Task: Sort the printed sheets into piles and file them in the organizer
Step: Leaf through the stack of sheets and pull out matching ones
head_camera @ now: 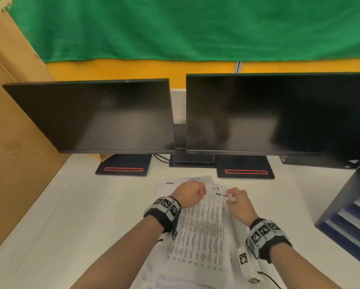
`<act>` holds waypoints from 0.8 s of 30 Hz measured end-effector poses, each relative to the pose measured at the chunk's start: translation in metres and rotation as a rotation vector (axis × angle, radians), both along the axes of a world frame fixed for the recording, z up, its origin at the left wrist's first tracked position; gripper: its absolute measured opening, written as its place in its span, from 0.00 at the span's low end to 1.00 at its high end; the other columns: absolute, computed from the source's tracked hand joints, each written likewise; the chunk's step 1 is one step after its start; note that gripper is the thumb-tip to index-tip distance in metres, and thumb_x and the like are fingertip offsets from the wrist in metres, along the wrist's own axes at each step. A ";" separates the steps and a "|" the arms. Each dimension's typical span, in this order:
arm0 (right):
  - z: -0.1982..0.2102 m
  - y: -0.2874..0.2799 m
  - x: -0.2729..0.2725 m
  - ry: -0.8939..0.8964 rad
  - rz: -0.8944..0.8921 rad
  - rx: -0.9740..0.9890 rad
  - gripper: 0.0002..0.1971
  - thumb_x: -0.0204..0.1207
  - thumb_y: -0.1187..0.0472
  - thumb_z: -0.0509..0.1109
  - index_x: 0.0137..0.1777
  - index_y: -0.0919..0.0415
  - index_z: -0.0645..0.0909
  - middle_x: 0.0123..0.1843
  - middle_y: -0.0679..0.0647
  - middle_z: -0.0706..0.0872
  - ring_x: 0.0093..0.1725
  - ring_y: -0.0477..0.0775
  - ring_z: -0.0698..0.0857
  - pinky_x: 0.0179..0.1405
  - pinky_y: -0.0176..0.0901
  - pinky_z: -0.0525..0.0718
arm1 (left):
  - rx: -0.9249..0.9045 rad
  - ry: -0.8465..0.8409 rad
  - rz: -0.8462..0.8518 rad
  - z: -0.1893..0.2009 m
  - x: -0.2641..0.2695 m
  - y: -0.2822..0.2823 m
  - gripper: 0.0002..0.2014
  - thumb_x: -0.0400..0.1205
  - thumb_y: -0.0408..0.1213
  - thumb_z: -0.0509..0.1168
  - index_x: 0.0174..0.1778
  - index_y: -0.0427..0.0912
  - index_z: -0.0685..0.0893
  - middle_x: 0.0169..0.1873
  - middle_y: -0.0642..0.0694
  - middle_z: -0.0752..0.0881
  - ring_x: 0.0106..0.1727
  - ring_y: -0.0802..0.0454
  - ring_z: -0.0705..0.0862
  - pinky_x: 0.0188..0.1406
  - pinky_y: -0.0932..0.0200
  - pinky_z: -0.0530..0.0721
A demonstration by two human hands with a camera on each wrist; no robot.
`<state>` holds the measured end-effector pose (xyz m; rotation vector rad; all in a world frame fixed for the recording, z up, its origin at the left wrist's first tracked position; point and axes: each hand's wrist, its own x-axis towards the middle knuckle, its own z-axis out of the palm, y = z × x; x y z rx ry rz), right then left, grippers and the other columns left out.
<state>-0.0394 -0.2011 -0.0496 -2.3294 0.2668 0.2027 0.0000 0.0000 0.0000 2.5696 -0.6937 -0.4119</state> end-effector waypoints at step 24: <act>-0.009 0.009 -0.029 -0.131 0.000 0.278 0.08 0.75 0.67 0.71 0.37 0.54 0.80 0.41 0.46 0.85 0.37 0.50 0.81 0.41 0.38 0.78 | 0.052 -0.118 0.075 -0.036 0.005 0.040 0.15 0.88 0.42 0.50 0.52 0.41 0.80 0.48 0.44 0.83 0.45 0.48 0.82 0.47 0.54 0.79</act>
